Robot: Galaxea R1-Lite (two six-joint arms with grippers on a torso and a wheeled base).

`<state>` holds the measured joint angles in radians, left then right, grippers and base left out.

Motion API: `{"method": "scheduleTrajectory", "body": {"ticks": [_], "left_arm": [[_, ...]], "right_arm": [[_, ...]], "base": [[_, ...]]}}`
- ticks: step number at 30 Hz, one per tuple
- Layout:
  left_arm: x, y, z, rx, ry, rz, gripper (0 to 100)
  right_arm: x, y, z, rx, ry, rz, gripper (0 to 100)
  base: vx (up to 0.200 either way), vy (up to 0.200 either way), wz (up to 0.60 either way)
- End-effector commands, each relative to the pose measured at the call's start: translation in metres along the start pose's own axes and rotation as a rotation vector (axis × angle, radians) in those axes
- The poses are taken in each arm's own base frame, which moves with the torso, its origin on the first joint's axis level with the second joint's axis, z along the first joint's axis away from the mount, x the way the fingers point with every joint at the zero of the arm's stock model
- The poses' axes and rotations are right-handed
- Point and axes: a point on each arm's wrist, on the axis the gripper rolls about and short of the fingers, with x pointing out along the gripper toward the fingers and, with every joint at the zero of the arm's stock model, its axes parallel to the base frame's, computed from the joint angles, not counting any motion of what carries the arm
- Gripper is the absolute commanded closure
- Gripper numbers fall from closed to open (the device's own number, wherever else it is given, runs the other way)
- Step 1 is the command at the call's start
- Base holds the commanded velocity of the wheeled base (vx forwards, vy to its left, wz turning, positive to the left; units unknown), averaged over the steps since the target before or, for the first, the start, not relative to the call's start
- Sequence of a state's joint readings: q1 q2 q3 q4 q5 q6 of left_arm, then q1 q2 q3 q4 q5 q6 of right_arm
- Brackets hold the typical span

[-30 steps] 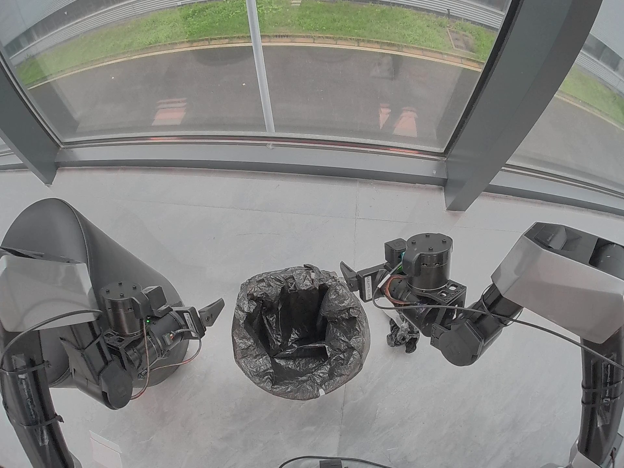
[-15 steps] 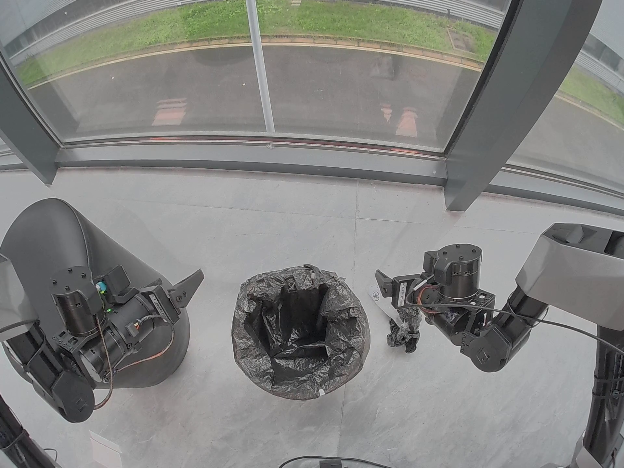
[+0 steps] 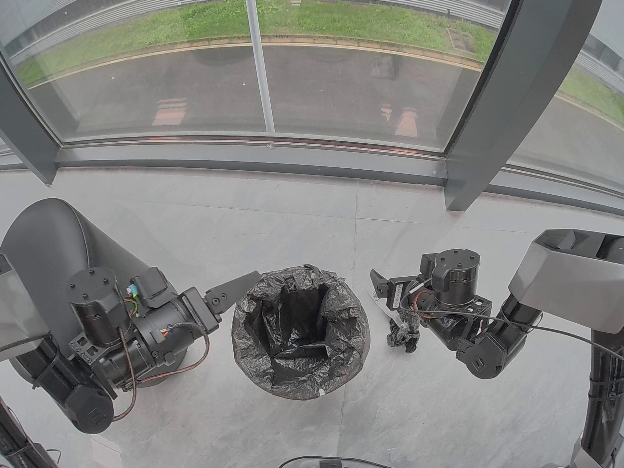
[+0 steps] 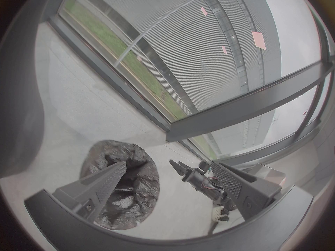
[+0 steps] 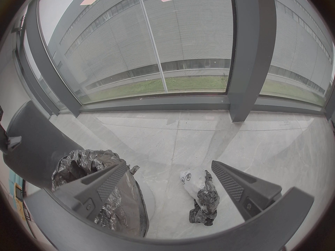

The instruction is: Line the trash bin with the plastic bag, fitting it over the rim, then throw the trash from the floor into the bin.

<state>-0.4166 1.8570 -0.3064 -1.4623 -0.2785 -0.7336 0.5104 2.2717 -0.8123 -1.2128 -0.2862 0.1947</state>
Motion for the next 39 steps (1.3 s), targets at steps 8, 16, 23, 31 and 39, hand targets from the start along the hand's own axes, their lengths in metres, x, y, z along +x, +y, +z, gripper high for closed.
{"method": "scheduleTrajectory", "body": {"ticks": [8, 16, 23, 31, 39], "left_arm": [[0.058, 0.005, -0.037, -0.067, 0.168, -0.084, 0], [0.071, 0.009, -0.049, -0.070, 0.186, -0.077, 0], [0.044, 0.008, -0.036, -0.065, 0.131, -0.025, 0], [0.009, 0.005, -0.019, -0.050, 0.048, -0.020, 0], [-0.006, 0.009, -0.013, -0.012, 0.026, 0.014, 0]], "right_arm": [[0.008, 0.001, -0.010, 0.040, -0.009, 0.006, 0], [0.004, 0.005, -0.007, 0.048, -0.028, 0.027, 0], [-0.019, 0.044, -0.019, -0.056, 0.035, 0.129, 0], [0.004, 0.054, -0.035, -0.138, 0.110, 0.116, 0], [0.028, 0.045, -0.050, -0.154, 0.139, 0.074, 0]], "base": [[0.000, 0.000, 0.00], [0.000, 0.000, 0.00], [0.000, 0.000, 0.00], [0.000, 0.000, 0.00], [0.000, 0.000, 0.00]]}}
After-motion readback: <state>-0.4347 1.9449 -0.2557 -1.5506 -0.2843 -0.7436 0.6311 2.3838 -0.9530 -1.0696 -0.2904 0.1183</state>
